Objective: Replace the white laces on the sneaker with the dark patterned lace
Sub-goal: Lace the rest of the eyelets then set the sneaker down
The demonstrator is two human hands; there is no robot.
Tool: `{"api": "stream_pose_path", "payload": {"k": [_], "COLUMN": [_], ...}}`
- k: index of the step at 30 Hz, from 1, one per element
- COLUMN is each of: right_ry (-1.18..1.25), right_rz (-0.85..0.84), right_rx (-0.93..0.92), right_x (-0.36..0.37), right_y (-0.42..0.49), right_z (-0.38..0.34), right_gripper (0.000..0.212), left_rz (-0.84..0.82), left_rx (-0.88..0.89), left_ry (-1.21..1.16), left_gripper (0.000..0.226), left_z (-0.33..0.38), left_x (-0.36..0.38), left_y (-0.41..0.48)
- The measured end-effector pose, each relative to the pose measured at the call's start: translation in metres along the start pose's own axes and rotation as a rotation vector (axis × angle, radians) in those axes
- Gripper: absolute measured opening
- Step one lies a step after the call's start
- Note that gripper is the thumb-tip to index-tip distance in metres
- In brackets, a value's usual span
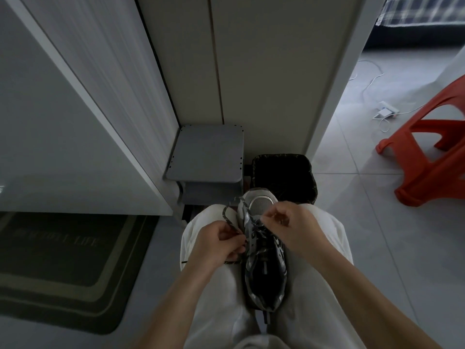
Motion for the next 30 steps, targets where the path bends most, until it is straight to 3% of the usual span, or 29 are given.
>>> {"api": "stream_pose_path", "payload": {"k": [3,7,12,23,27,30], "right_ry": [-0.219,-0.386,-0.351,-0.370,-0.352,-0.361], "right_rz": [-0.067,-0.118,-0.044,-0.094,-0.061,-0.057], "right_rx": [-0.087,-0.126,-0.141,-0.109,-0.093,-0.101], "right_x": [0.008,0.018,0.022,0.033,0.033,0.032], "right_y": [-0.015,-0.029,-0.032,-0.032,-0.033,-0.031], "right_z": [0.016,0.028,0.024,0.030,0.032,0.033], "right_gripper": [0.003,0.012,0.011,0.015,0.011,0.007], "left_rz": [0.008,0.013,0.045,0.045,-0.036,-0.117], "left_rx": [0.019,0.070,0.081,0.142,0.122,0.163], "left_ry": [0.043,0.068,0.076,0.229,0.197,0.284], "left_gripper": [0.011,0.015,0.013,0.023,0.016,0.029], "left_z": [-0.008,-0.012,-0.015,-0.022,-0.017,-0.018], "left_x": [0.009,0.015,0.019,0.024,0.027,0.029], "left_y": [0.005,0.010,0.014,0.012,0.004,-0.001]}}
Point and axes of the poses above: each hand's wrist, its own y-axis towards the middle knuckle, its own x-axis out of the palm, z = x × y, the point moved 4 cm from there along y, towards the middle knuckle, and after that the axes turned 11 degrees about z, right-handed, at the moved point
